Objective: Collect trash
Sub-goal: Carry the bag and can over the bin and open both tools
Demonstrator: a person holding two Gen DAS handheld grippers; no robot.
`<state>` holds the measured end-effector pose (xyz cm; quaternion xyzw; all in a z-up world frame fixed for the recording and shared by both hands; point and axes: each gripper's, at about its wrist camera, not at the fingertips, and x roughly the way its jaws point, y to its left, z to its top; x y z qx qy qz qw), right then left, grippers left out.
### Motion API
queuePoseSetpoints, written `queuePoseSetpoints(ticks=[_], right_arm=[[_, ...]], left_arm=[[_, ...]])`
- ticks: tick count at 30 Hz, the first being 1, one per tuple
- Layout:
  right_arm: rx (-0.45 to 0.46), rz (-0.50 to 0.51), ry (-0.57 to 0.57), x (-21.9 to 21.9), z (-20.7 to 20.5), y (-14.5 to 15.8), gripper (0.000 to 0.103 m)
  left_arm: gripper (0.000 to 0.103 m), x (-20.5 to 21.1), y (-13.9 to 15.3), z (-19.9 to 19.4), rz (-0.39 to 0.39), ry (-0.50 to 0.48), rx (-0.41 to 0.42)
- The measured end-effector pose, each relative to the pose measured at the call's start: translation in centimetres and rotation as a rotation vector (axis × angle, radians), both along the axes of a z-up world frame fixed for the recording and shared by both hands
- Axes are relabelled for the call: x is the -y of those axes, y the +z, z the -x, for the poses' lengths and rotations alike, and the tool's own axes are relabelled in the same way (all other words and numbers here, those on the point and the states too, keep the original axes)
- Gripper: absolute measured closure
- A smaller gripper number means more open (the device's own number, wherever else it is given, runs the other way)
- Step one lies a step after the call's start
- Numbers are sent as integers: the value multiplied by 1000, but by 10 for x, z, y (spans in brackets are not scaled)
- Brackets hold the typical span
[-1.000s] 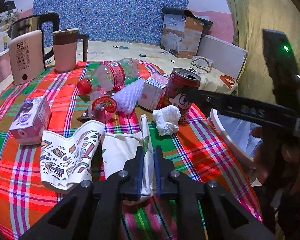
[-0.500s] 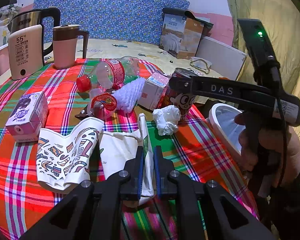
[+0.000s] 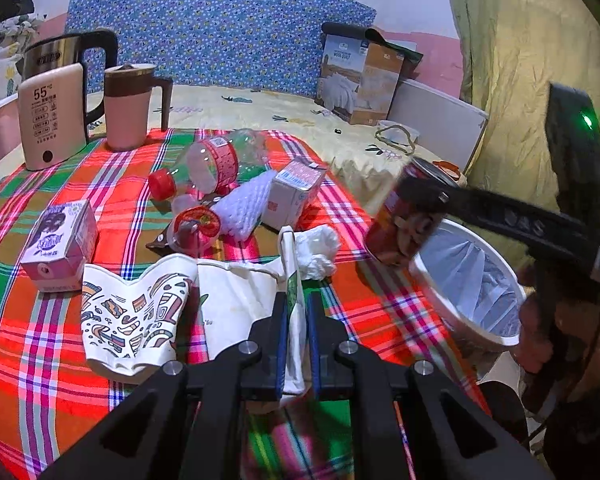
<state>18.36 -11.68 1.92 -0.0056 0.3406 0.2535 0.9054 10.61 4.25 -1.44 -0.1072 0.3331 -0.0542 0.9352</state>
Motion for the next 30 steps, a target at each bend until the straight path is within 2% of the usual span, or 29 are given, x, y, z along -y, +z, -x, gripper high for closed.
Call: queuePoseSetpoints(ticks=[16, 30], right_arm=[[-13, -29, -110, 61, 38, 4, 47], [-15, -40, -253, 112, 44, -5, 47]], left_arm=[[93, 53, 21, 12, -13, -90, 9], [93, 122, 32, -14, -17, -250, 16]])
